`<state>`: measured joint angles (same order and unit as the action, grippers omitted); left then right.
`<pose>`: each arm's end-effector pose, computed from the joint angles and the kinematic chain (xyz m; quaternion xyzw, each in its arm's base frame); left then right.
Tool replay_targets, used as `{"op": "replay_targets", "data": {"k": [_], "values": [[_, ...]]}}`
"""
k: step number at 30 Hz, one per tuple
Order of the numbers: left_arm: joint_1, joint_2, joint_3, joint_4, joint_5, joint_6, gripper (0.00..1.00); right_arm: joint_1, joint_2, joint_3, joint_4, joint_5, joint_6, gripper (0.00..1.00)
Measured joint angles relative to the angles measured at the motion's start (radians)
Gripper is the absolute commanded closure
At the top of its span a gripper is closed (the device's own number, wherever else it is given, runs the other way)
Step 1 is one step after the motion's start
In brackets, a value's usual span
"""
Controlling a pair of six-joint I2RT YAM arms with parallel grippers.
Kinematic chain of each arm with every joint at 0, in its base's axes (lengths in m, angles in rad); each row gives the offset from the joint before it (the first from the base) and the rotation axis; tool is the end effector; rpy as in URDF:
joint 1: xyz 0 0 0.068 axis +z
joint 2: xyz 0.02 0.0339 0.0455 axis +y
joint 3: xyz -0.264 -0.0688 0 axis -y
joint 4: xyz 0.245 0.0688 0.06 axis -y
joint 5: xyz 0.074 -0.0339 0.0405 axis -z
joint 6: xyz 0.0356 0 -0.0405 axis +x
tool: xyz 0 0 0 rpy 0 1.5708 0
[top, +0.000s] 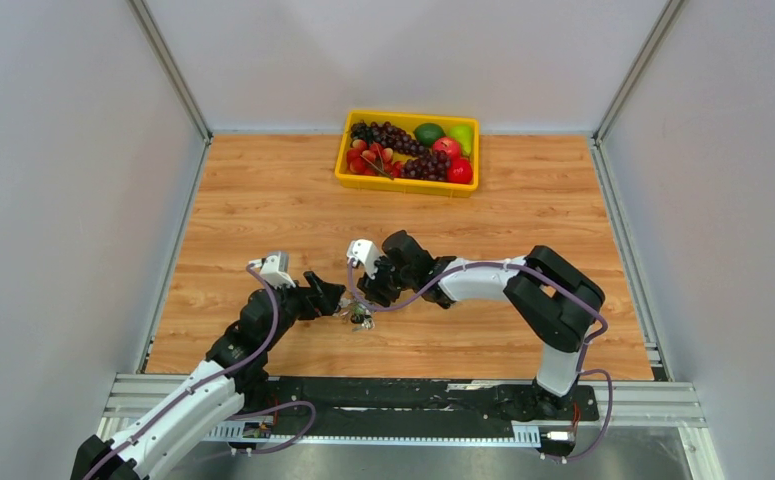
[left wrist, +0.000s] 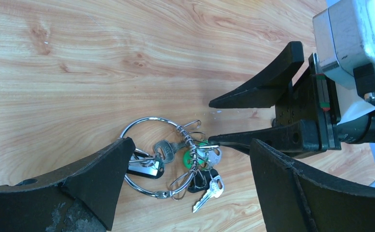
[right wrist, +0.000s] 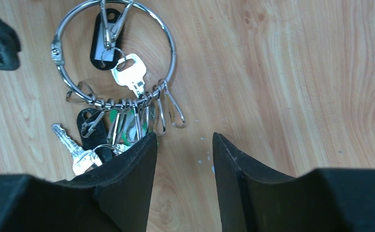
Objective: Put the keys on the keyring
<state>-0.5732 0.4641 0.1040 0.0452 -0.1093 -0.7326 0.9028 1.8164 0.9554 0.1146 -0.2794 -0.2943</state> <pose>0.1184 -0.0718 0.1676 -0.0963 0.8029 -0.3212 0.4928 0.2207 0.2956 0.1494 -0.5573 0.7182 0.2406 0.3403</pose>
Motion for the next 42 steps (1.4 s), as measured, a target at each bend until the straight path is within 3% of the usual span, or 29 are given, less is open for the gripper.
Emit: {"op": "replay_targets", "data": {"k": [8,17,32,37,42], "values": [[0.0,-0.027,0.0,-0.006,0.004,0.0,0.0,0.021,0.001,-0.001,0.004,-0.029,-0.025,0.54],[0.0,-0.047,0.0,-0.017,0.004,0.0,0.0,0.033,0.016,-0.001,0.01,-0.048,-0.055,0.7],[0.0,-0.044,0.0,-0.019,0.004,0.002,0.0,0.037,0.04,0.007,0.019,-0.067,-0.08,0.81],[0.0,-0.031,0.0,-0.018,0.004,0.002,0.0,0.037,0.053,0.024,0.023,-0.078,-0.092,1.0],[0.0,-0.024,0.0,-0.014,0.004,0.004,0.0,0.037,0.059,0.03,0.026,-0.09,-0.101,1.0]]}}
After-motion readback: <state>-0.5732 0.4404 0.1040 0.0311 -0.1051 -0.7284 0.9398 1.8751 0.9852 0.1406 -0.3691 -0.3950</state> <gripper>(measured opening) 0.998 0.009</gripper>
